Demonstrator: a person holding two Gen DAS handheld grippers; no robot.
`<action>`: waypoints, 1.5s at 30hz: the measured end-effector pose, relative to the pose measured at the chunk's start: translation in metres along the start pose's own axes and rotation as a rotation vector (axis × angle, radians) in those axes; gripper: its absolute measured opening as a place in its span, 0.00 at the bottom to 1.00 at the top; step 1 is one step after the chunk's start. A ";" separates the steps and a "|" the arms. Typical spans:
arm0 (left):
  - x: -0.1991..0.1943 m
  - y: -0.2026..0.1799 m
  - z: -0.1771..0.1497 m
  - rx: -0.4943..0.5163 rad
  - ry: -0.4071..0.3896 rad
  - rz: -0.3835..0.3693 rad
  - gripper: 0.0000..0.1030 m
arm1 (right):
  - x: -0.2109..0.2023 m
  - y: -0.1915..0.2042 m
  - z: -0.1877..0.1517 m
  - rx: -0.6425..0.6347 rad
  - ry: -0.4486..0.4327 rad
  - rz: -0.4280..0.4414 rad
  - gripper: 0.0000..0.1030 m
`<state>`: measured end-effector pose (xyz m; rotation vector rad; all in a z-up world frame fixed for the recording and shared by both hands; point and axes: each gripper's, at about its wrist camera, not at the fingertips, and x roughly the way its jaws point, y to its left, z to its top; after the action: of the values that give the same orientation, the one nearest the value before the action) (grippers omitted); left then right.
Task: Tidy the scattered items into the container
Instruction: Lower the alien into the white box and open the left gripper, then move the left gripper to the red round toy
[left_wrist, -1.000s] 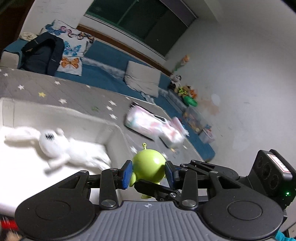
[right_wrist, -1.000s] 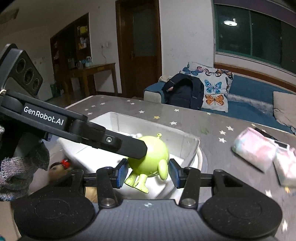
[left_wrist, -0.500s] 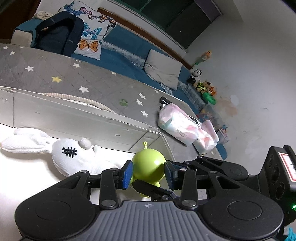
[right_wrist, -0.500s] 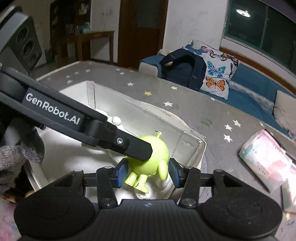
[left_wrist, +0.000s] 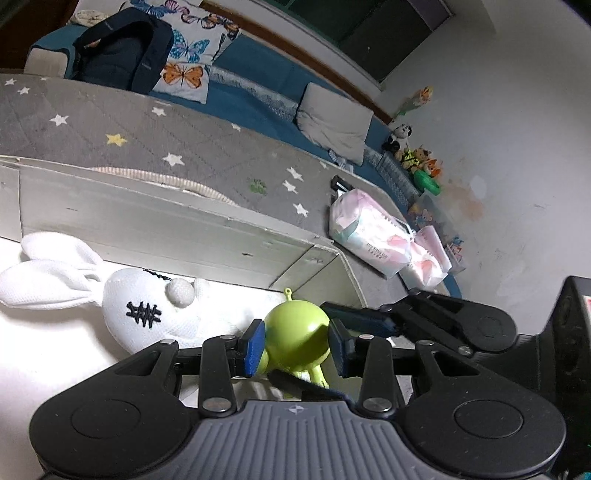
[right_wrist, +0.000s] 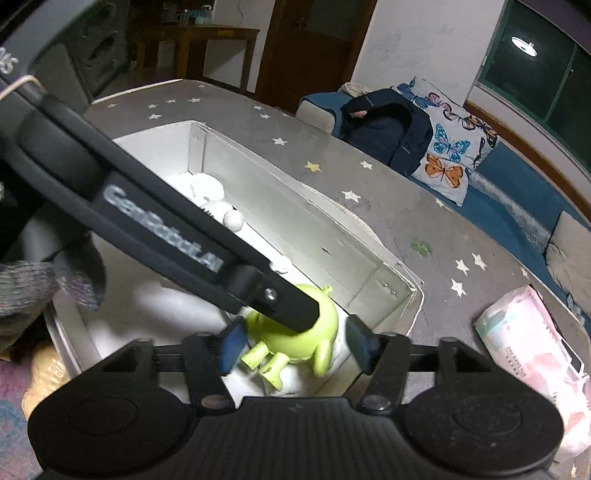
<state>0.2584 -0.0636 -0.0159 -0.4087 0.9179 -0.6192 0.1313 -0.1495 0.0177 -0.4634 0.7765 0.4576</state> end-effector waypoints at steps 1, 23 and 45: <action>0.000 0.000 0.000 0.000 0.000 0.002 0.39 | -0.001 0.002 0.000 -0.009 -0.005 -0.009 0.66; -0.013 -0.013 -0.005 0.033 -0.030 0.028 0.39 | -0.056 -0.007 -0.025 0.190 -0.162 0.012 0.68; -0.080 -0.041 -0.051 0.073 -0.131 0.010 0.38 | -0.104 0.001 -0.091 0.390 -0.253 0.058 0.68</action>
<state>0.1671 -0.0458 0.0278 -0.3745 0.7700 -0.6079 0.0152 -0.2212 0.0383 -0.0185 0.6154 0.3970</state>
